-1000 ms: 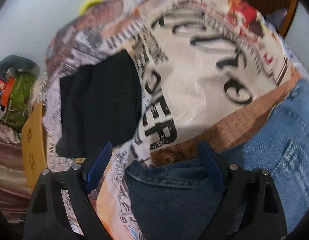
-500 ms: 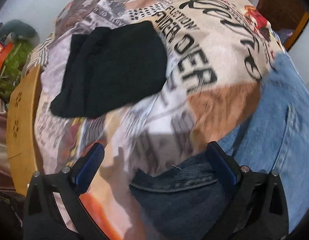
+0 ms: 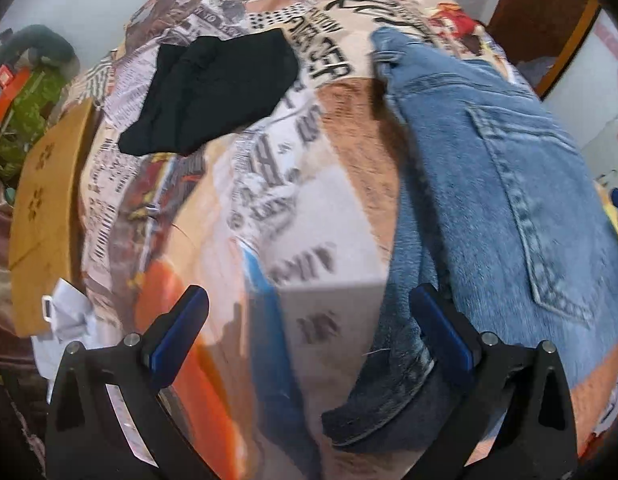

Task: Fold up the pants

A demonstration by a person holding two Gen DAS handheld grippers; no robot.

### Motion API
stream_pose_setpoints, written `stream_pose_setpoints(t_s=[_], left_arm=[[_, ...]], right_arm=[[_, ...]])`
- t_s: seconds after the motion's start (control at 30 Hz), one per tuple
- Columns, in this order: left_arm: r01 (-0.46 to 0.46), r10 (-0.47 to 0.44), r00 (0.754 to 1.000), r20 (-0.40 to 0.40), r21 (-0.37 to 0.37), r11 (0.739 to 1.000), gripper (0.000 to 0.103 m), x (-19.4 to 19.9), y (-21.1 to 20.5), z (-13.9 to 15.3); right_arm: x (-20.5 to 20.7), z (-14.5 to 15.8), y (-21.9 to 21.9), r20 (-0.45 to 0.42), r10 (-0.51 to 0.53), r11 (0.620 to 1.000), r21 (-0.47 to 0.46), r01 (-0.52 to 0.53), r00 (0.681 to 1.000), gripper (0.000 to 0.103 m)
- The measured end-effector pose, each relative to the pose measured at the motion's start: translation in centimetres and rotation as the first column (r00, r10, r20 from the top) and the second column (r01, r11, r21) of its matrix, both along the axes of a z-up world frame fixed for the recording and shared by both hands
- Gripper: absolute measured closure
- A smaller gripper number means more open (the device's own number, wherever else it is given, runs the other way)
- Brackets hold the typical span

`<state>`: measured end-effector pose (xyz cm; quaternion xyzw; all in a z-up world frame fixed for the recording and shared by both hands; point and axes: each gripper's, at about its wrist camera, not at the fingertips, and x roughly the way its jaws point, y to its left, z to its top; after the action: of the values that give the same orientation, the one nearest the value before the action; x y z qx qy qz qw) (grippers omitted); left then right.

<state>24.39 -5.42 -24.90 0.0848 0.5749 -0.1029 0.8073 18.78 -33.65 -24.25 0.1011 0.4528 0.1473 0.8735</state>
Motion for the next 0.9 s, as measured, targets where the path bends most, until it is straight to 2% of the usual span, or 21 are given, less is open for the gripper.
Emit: stream_pose_setpoints(t_s=[0.17, 0.3, 0.5, 0.57, 0.73, 0.9], left_arm=[[0.034, -0.039, 0.992, 0.117, 0.046, 0.998, 0.003, -0.8, -2.0, 2.5], [0.049, -0.048, 0.986, 0.160, 0.001, 0.999, 0.003, -0.6, -2.9, 4.1], [0.061, -0.066, 0.989, 0.134, 0.044, 0.997, 0.002, -0.1, -3.0, 1.4], [0.063, -0.065, 0.989, 0.132, 0.019, 0.998, 0.002, -0.1, -2.5, 1.5], [0.061, -0.073, 0.980, 0.187, 0.069, 0.996, 0.003, 1.2, -2.4, 3.1], [0.062, -0.071, 0.969, 0.237, 0.048, 0.997, 0.003, 3.9, -3.7, 5.4]], right_arm=[[-0.5, -1.2, 1.2, -0.022, 0.032, 0.999, -0.016, -0.032, 0.999, 0.036], [-0.8, -2.3, 1.7, -0.038, 0.052, 0.998, -0.019, -0.053, 0.998, 0.040], [-1.6, -3.1, 1.0, -0.057, 0.059, 0.998, 0.023, -0.058, 0.997, 0.042], [-1.8, -2.9, 1.1, -0.057, 0.067, 0.998, 0.013, -0.066, 0.996, 0.042], [-1.4, -1.3, 0.9, -0.027, 0.072, 0.997, -0.035, -0.073, 0.997, 0.043], [1.4, 0.4, -0.3, 0.044, 0.037, 0.999, -0.002, -0.037, 0.998, 0.043]])
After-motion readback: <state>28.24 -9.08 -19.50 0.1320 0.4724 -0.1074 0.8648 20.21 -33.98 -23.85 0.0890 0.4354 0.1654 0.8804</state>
